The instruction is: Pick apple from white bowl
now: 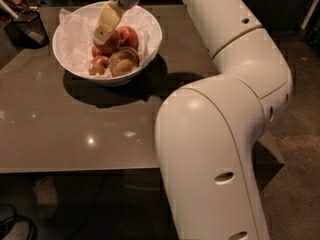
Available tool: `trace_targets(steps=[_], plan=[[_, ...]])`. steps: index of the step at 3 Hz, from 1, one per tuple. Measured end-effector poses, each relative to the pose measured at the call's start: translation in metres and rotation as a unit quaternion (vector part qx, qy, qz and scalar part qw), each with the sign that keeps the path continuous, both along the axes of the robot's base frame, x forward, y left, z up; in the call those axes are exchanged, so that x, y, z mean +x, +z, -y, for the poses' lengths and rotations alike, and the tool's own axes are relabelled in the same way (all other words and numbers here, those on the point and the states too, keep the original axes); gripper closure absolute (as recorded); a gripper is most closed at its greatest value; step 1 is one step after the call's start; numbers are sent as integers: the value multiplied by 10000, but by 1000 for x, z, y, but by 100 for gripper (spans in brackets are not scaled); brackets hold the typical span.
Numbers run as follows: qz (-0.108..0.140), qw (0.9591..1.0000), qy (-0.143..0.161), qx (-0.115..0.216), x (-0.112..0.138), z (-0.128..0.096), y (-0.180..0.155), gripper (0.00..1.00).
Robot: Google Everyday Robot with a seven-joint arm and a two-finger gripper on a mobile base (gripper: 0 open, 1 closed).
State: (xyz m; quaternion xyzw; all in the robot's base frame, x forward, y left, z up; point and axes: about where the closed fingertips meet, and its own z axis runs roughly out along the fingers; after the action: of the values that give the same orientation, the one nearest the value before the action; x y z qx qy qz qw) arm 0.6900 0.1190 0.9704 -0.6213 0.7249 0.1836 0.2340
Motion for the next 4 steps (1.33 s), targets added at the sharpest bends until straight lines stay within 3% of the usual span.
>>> trace_targets(steps=[4], plan=[[-89,9998,34,-148,16,-8,-25,29]])
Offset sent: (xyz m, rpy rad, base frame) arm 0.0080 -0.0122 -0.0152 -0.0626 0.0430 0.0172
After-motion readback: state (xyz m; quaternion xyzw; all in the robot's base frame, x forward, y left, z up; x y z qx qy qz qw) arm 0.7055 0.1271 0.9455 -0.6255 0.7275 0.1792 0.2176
